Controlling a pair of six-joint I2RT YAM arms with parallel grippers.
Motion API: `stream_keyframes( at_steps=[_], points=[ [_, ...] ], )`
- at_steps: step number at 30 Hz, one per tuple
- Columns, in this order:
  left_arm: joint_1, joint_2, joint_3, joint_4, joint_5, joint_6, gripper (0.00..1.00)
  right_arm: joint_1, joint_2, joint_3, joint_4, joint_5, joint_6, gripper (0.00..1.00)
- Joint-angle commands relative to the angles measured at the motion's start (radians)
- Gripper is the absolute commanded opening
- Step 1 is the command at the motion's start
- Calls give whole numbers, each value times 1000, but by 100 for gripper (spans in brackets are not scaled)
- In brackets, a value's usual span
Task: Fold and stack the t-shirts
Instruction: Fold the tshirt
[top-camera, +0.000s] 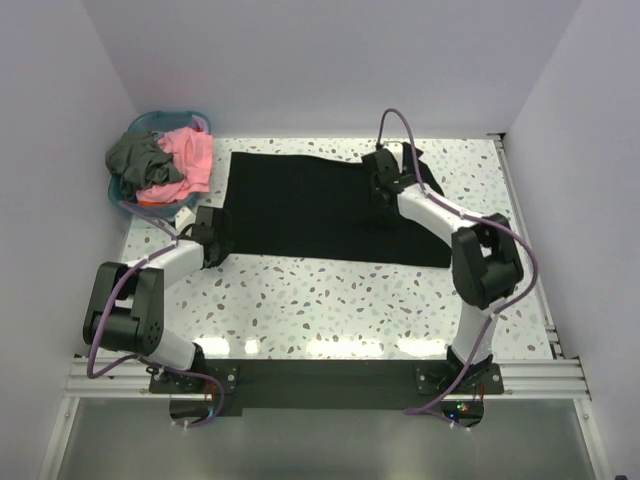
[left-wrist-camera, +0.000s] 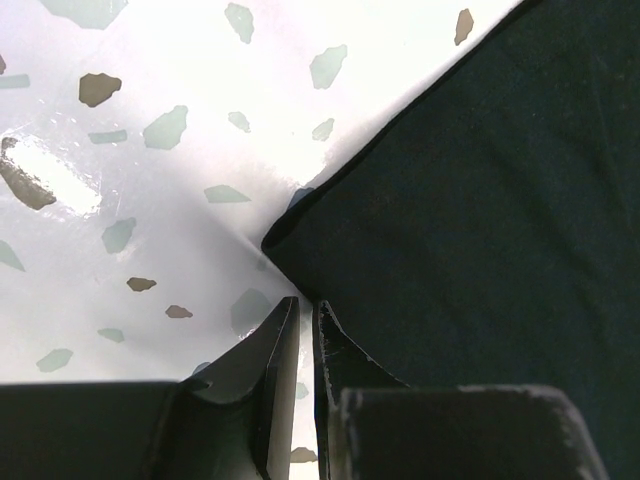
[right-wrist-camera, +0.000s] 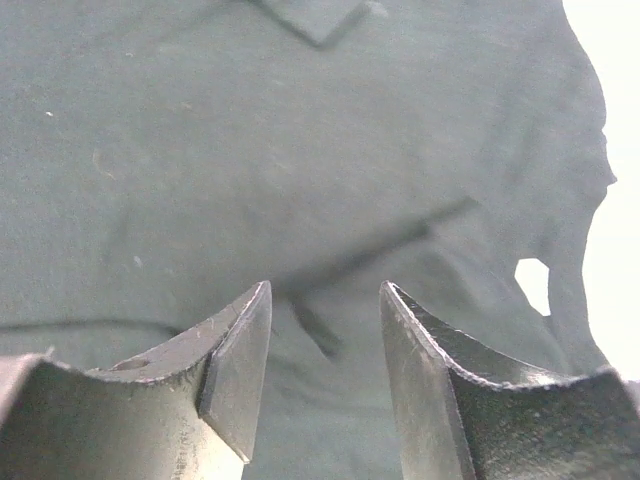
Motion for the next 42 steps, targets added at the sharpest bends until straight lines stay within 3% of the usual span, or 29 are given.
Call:
stream_keyframes(
  at_steps=[1, 6, 14, 36, 42],
  points=[
    [3, -18, -21, -26, -13, 22, 15, -18, -145, -98, 14, 55, 54, 52],
    [3, -18, -26, -23, -10, 24, 15, -47, -195, -272, 120, -15, 72, 46],
    [3, -15, -29, -17, -4, 25, 15, -53, -75, -266, 166, -57, 89, 24],
    [9, -19, -34, -15, 0, 39, 15, -98, 124, -11, 189, -89, 61, 27],
    [11, -28, -35, -19, -1, 45, 15, -119, 22, -19, 158, -53, 51, 34]
  ],
)
